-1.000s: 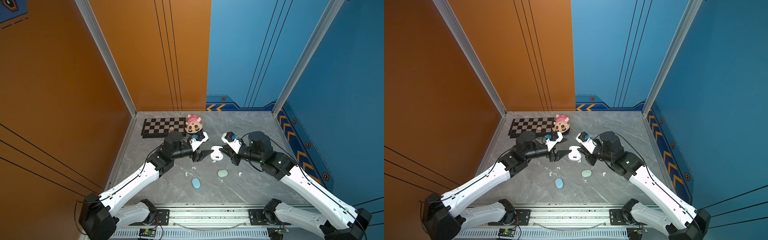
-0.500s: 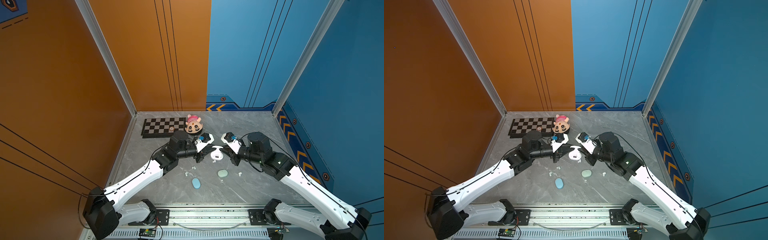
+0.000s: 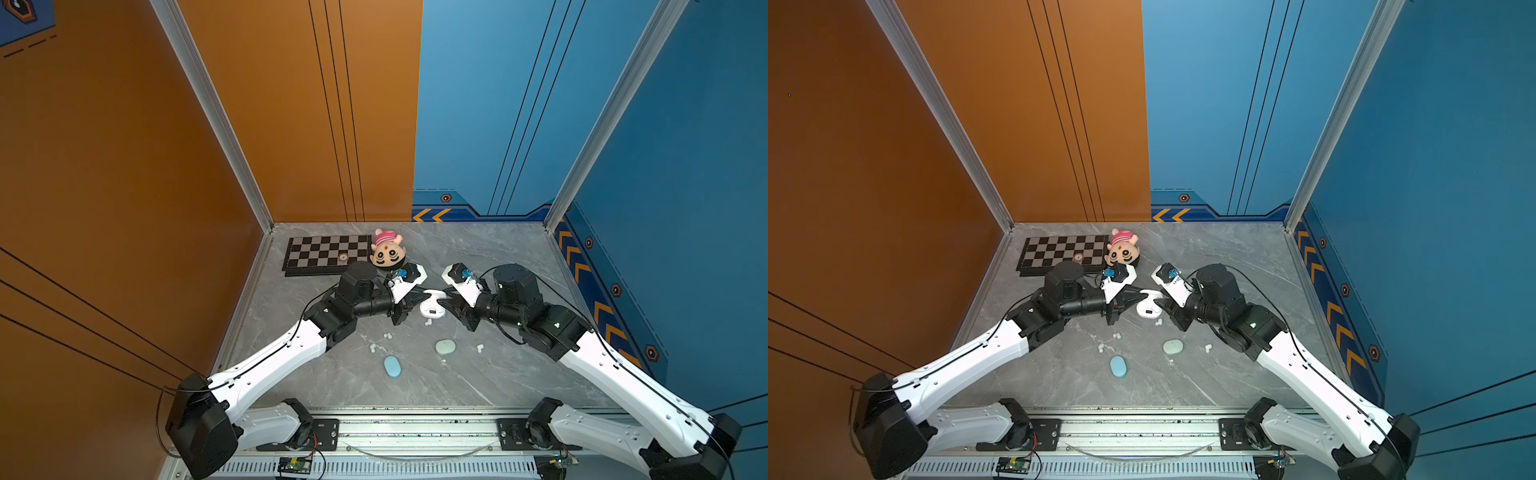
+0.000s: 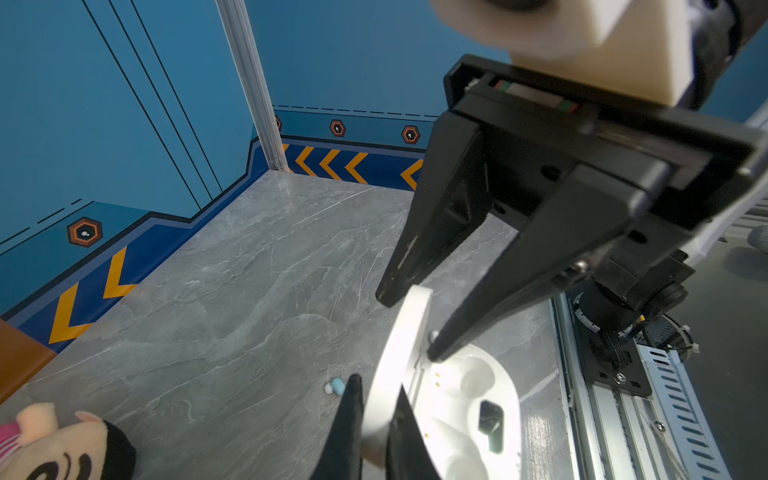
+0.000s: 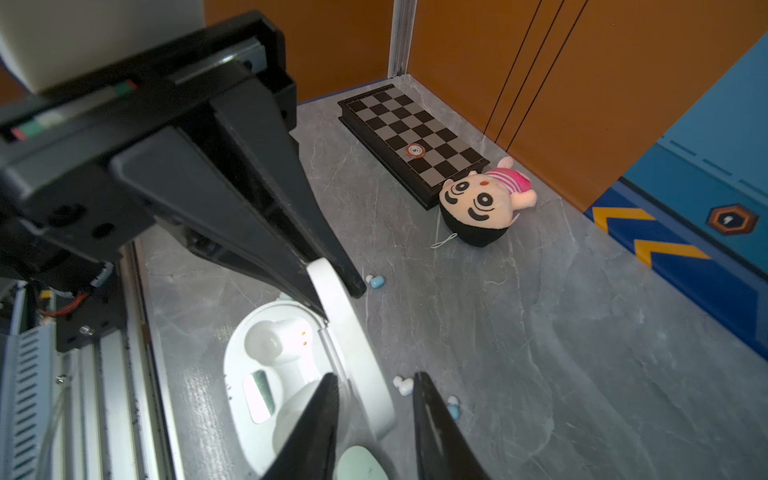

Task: Insert the wireless bluetooth earbuds into the charging case
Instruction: 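Release the case with the right gripper while the left gripper holds it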

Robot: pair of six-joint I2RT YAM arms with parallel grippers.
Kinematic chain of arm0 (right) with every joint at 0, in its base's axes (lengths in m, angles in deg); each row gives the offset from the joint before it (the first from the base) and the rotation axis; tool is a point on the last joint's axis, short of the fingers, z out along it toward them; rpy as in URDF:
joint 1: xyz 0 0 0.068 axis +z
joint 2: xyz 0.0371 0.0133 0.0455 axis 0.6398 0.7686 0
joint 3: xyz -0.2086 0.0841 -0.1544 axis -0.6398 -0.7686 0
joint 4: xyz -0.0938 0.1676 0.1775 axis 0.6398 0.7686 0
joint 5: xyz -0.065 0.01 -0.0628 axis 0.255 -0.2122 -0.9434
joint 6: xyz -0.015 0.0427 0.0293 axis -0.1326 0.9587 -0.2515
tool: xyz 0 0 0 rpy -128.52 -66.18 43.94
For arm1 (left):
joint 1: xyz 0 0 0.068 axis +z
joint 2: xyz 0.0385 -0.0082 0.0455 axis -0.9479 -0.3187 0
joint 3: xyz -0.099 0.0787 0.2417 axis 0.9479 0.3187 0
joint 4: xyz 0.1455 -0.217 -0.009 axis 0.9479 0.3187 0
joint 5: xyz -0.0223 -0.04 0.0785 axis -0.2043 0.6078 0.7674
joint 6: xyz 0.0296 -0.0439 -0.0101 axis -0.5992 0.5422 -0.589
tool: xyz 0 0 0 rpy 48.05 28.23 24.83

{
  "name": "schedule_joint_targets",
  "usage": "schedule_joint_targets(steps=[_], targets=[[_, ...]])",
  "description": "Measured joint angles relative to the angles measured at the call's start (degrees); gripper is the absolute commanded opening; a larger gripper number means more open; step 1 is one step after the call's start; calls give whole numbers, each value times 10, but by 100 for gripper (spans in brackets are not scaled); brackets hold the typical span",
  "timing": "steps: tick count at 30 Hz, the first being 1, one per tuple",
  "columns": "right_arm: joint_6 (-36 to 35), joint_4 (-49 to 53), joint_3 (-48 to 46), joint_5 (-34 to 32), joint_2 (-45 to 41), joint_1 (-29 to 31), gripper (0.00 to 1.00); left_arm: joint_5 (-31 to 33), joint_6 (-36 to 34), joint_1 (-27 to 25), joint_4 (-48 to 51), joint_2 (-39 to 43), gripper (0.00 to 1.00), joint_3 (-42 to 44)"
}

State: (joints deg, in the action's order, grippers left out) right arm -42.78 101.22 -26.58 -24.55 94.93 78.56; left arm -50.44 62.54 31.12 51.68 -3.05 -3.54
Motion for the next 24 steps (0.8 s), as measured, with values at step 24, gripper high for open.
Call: schedule_joint_targets(steps=[24], targets=[[529, 116, 50, -77, 141, -76, 48, 109, 83, 90, -74, 129, 0, 184]])
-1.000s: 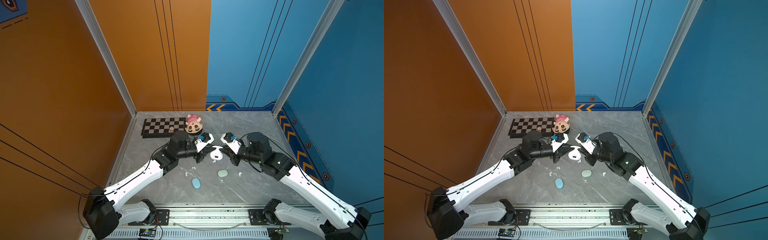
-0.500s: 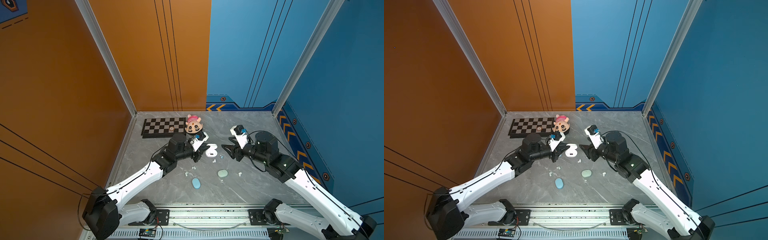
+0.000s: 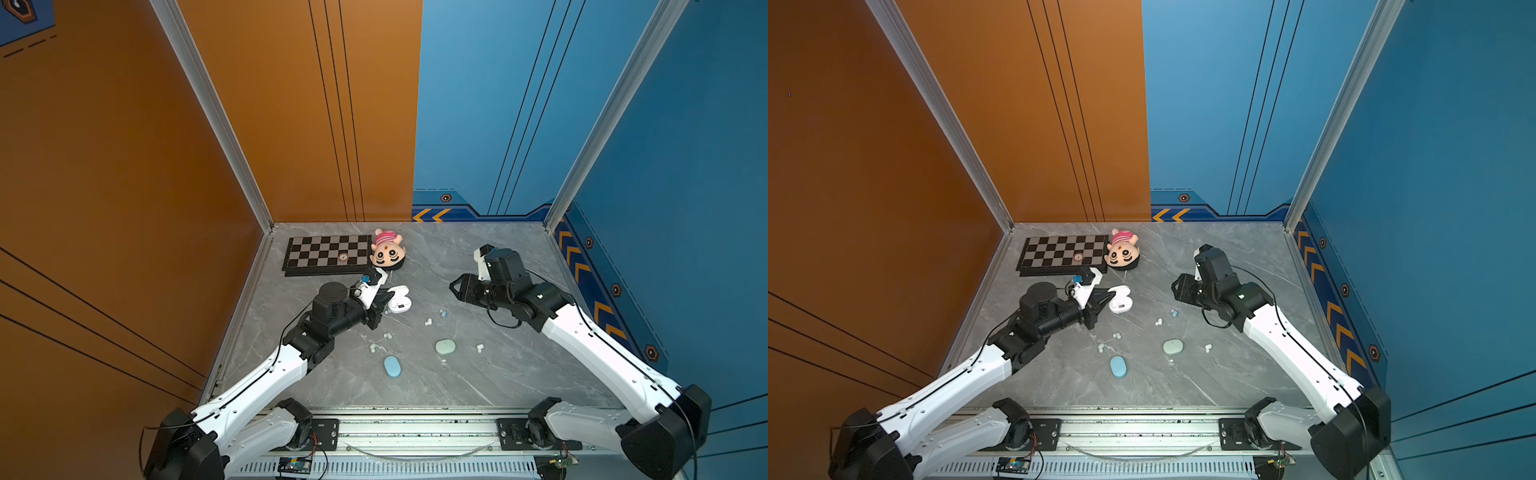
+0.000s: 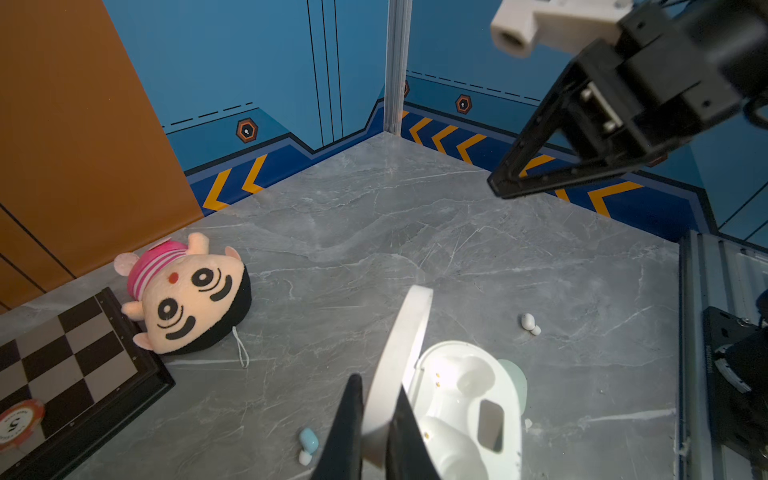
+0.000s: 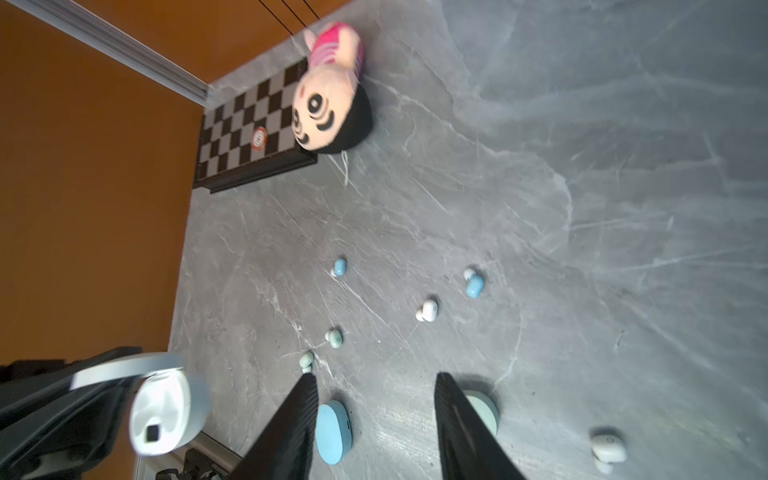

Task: Insert the wireless bluetooth earbuds into the charging case
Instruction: 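Release the case with the right gripper while the left gripper holds it, then lower the right gripper and grasp a white earbud on the table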

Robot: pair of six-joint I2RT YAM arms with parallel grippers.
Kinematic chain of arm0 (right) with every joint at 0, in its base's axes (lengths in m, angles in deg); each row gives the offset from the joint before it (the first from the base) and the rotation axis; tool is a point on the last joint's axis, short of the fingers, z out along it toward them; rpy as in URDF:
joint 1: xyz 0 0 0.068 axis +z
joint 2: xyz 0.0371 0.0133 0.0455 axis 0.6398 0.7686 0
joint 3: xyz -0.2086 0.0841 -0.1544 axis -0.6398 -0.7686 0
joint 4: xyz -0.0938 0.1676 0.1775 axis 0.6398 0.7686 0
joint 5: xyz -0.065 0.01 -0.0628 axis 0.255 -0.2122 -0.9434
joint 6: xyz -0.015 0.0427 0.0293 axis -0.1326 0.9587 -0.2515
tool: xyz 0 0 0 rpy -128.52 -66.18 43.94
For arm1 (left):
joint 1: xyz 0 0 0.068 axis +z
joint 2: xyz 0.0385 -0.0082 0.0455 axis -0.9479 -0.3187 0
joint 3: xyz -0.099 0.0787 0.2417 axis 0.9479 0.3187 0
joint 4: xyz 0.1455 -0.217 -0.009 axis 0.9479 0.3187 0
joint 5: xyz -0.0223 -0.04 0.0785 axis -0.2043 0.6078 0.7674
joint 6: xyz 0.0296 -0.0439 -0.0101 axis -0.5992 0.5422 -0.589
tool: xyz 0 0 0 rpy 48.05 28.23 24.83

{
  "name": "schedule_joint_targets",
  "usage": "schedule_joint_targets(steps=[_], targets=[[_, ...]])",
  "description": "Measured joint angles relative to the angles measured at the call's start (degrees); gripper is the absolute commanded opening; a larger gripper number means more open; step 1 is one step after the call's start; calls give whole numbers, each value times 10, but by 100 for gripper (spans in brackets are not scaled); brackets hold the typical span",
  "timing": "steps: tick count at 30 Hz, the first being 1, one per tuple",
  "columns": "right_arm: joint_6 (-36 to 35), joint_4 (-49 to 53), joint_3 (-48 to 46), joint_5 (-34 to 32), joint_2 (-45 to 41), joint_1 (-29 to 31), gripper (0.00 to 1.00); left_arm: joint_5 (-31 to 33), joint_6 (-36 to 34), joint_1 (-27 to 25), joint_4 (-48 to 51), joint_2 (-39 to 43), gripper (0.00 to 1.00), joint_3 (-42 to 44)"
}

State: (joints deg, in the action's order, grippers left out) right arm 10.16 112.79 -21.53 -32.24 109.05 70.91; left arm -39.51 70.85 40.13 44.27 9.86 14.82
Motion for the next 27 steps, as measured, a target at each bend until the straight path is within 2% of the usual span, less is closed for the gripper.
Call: schedule_joint_targets(steps=[8, 13, 22, 27], targets=[[38, 38, 39, 6, 190, 61, 47, 11, 23, 13, -8, 45, 0, 38], [38, 42, 76, 7, 271, 68, 46, 11, 32, 13, -10, 50, 0, 48], [21, 41, 114, 3, 343, 65, 34, 13, 45, 13, -13, 52, 0, 57], [15, 41, 115, 2, 355, 54, 34, 13, 47, 13, -17, 52, 0, 57]])
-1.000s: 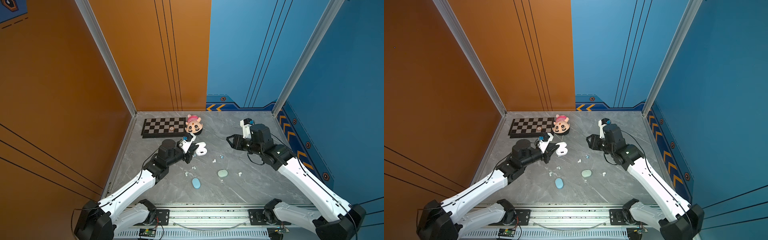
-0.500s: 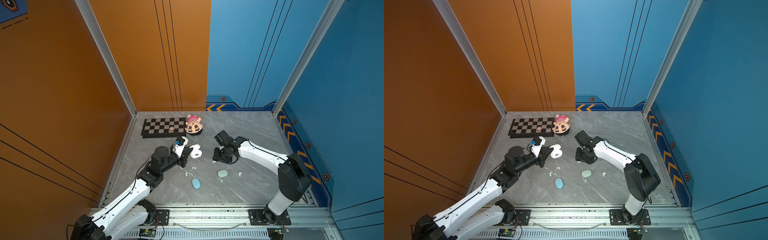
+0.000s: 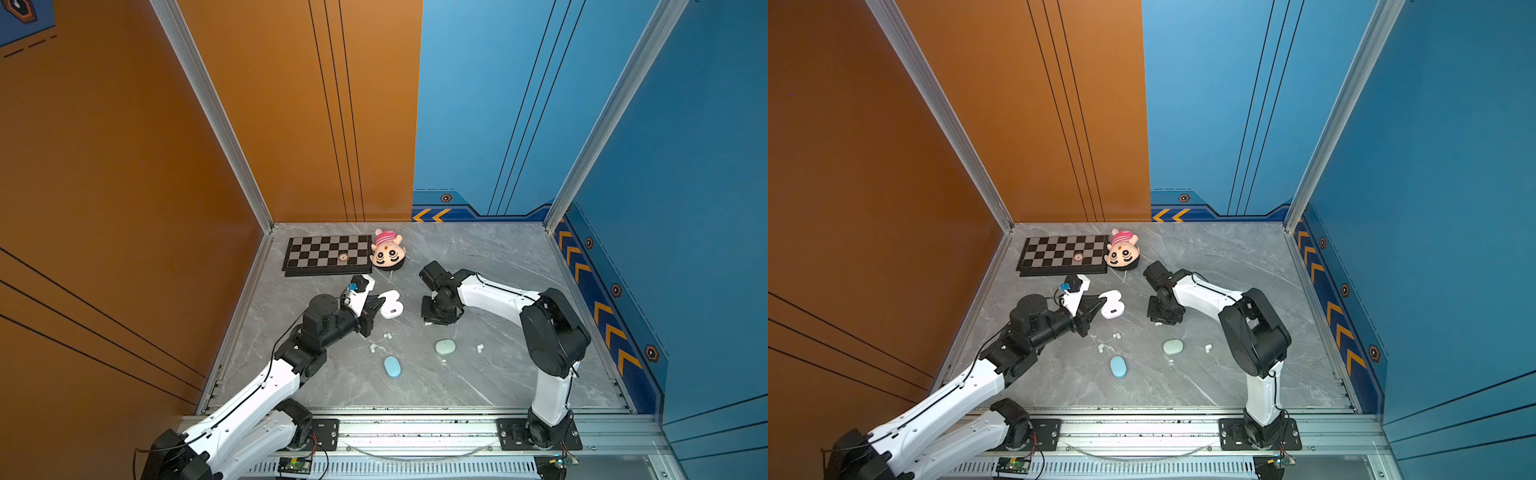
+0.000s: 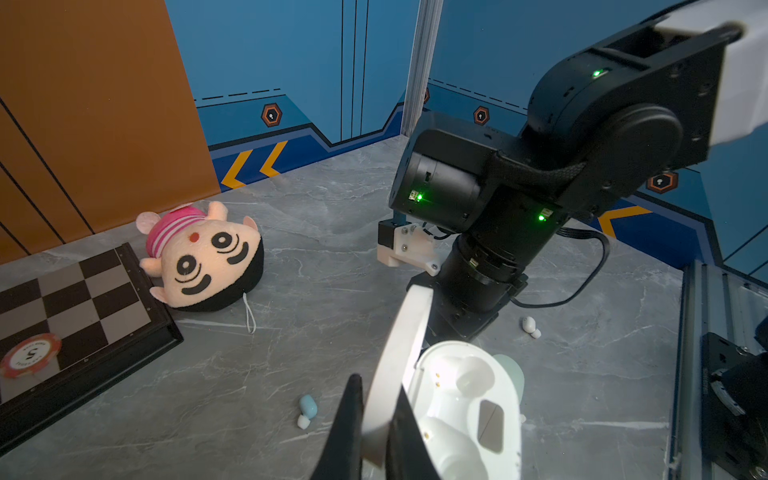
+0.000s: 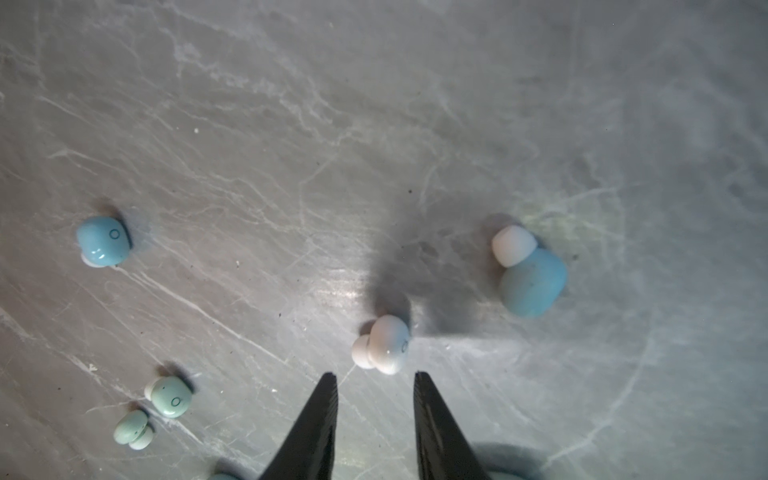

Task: Insert the wireless bluetooth earbuds into the charging case
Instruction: 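Lower the right gripper and grasp a white earbud on the table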

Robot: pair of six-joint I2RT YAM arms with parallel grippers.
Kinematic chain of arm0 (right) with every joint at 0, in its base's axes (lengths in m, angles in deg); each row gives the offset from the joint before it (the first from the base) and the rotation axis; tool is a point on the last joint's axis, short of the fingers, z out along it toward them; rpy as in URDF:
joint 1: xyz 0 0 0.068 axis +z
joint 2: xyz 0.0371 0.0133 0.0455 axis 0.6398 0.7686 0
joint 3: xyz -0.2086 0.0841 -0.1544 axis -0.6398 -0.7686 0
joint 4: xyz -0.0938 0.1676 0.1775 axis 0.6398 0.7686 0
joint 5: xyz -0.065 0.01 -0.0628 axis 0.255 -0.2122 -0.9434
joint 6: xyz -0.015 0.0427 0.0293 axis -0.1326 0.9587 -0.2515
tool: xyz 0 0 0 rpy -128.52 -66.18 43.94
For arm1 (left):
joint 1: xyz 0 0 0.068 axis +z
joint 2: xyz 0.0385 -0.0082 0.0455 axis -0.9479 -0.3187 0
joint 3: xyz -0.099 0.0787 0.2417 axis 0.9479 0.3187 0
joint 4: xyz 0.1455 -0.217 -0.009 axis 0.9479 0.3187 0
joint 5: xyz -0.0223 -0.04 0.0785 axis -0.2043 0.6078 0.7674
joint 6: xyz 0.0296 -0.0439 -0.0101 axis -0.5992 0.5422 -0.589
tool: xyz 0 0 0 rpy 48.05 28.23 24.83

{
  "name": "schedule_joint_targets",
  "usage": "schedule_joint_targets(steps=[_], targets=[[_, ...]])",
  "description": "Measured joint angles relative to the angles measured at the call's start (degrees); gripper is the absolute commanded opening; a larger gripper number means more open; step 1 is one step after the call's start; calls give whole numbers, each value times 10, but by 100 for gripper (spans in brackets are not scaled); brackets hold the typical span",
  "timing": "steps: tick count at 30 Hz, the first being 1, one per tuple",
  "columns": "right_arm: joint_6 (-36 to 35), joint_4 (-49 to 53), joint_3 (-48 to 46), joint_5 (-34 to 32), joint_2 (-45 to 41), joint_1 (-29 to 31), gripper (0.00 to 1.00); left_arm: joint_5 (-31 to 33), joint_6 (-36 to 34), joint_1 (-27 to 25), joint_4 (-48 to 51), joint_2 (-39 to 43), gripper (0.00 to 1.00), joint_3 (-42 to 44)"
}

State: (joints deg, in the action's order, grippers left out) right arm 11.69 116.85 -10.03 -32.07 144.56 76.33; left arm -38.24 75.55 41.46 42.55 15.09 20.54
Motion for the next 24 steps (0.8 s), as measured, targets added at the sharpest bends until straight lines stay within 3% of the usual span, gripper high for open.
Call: schedule_joint_targets(steps=[12, 24], targets=[[-3, -17, 0, 3, 18, -9, 24, 0, 3, 0, -4, -2, 0, 0], [-3, -24, 0, 5, 32, -9, 23, 0, 5, 0, -4, -3, 0, 0]])
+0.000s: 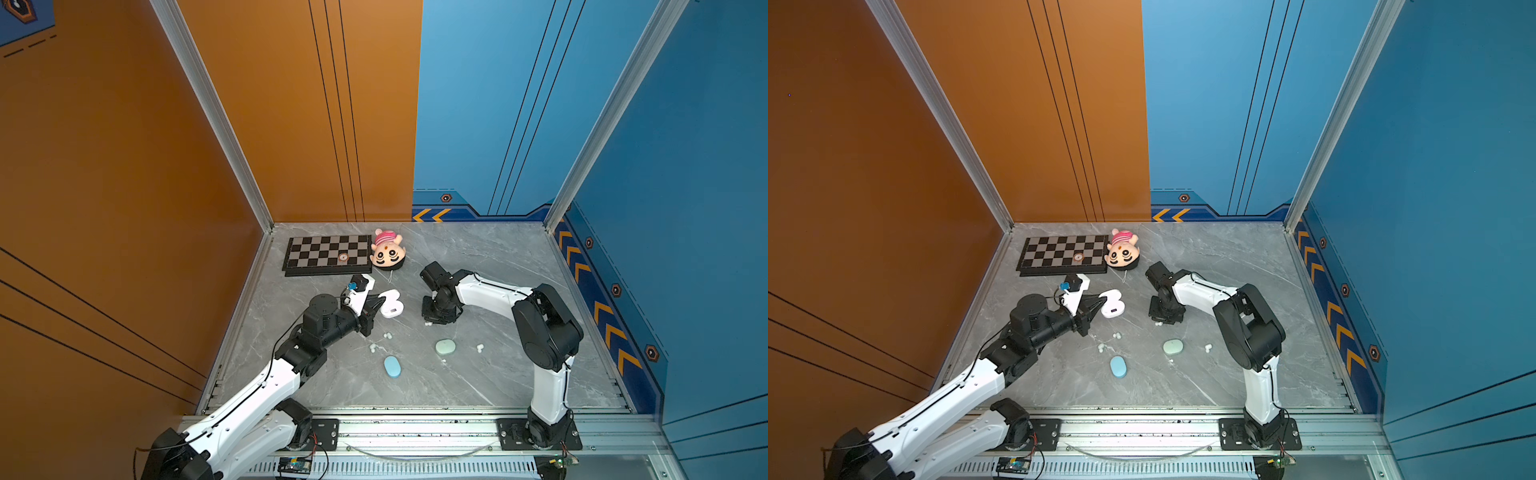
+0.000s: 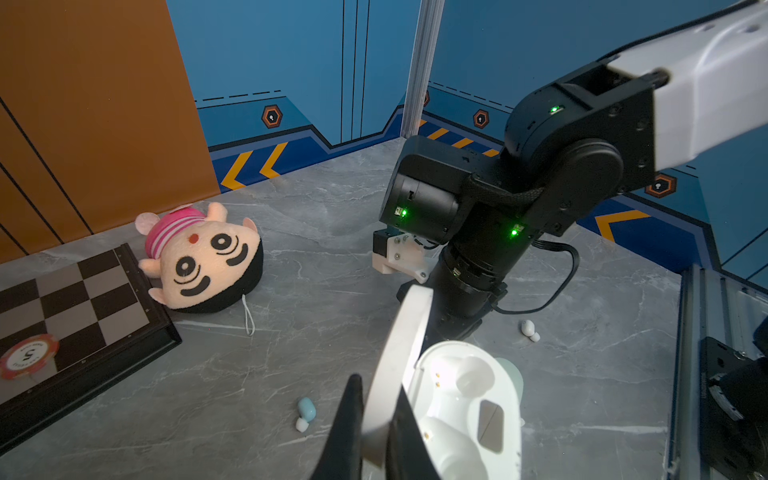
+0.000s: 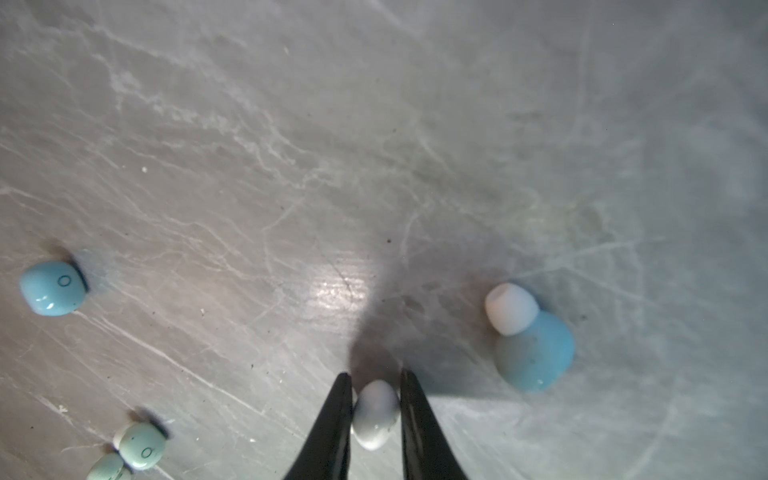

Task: Insert the wireless bluetooth earbuds into the charging case
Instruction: 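Lower the right gripper and grasp a white earbud on the table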

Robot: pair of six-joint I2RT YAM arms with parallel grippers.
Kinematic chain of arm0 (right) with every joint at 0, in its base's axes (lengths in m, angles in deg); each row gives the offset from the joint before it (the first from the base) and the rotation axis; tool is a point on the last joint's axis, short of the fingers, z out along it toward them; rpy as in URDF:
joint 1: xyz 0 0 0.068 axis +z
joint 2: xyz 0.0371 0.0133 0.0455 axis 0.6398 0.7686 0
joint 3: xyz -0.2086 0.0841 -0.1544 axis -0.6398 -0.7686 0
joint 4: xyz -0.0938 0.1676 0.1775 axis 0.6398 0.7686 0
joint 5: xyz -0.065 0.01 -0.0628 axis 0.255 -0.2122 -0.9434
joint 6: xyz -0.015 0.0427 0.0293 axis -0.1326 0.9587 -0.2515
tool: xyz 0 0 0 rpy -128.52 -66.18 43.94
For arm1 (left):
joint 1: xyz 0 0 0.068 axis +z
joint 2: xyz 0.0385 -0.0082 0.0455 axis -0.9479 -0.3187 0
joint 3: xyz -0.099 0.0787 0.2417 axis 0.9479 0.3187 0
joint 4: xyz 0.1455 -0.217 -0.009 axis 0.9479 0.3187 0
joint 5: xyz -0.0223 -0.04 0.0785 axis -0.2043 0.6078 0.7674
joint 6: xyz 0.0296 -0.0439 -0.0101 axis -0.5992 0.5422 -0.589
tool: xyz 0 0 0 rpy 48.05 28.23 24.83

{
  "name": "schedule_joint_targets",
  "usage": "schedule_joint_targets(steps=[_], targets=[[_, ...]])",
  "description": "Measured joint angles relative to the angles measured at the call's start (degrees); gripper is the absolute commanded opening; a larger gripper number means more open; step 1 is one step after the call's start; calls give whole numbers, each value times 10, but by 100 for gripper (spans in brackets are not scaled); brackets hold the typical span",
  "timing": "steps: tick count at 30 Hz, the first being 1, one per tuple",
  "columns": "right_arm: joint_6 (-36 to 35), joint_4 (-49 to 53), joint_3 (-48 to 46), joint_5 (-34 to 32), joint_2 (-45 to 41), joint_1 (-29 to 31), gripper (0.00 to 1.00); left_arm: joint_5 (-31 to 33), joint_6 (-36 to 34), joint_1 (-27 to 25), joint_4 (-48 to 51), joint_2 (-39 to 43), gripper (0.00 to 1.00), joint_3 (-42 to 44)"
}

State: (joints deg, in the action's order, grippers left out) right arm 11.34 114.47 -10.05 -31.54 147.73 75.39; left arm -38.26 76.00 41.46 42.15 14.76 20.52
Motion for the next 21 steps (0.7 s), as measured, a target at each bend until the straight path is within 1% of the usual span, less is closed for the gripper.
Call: schedule_joint_targets(steps=[2, 4, 11, 21], targets=[[0, 0, 0, 0, 0, 0, 23, 0, 0, 0, 0, -1, 0, 0], [0, 0, 0, 0, 0, 0, 19, 0, 0, 0, 0, -2, 0, 0], [-1, -6, 0, 0, 0, 0, 14, 0, 0, 0, 0, -7, 0, 0], [-16, -7, 0, 0, -1, -4, 13, 0, -1, 0, 0, -29, 0, 0]])
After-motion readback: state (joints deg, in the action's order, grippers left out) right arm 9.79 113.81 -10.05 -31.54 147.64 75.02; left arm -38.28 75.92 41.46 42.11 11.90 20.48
